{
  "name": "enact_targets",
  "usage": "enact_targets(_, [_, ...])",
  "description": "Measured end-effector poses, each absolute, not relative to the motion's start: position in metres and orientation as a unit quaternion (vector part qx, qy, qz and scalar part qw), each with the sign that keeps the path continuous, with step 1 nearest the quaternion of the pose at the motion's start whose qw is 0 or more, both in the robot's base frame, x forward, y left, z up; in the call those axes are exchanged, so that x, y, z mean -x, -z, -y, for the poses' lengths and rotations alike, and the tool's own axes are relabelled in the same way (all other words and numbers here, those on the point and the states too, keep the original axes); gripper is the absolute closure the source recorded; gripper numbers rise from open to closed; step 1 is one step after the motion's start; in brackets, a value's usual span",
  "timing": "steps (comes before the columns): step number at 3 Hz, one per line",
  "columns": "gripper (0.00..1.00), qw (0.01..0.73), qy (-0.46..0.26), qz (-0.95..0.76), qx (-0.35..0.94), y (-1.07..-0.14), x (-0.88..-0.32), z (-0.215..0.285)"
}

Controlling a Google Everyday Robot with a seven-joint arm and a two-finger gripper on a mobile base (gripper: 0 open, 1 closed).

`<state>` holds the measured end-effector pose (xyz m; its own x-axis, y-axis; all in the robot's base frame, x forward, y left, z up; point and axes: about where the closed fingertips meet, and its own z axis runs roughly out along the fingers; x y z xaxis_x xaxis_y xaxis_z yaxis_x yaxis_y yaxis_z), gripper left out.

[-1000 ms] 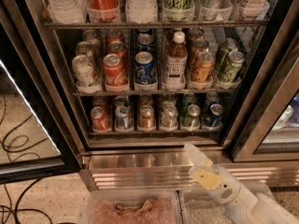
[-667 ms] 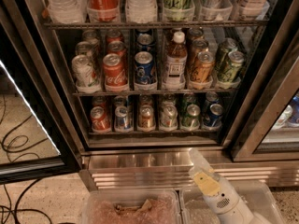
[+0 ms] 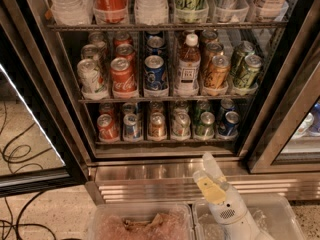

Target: Pick orange can from bottom shelf of fridge

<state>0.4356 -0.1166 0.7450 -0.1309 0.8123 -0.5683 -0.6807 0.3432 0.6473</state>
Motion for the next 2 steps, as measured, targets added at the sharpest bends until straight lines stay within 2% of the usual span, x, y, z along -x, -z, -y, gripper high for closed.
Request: enact_targets(2, [0.00, 0.754, -0.438, -0.488, -0.037, -0.752, -0.456, 0.143])
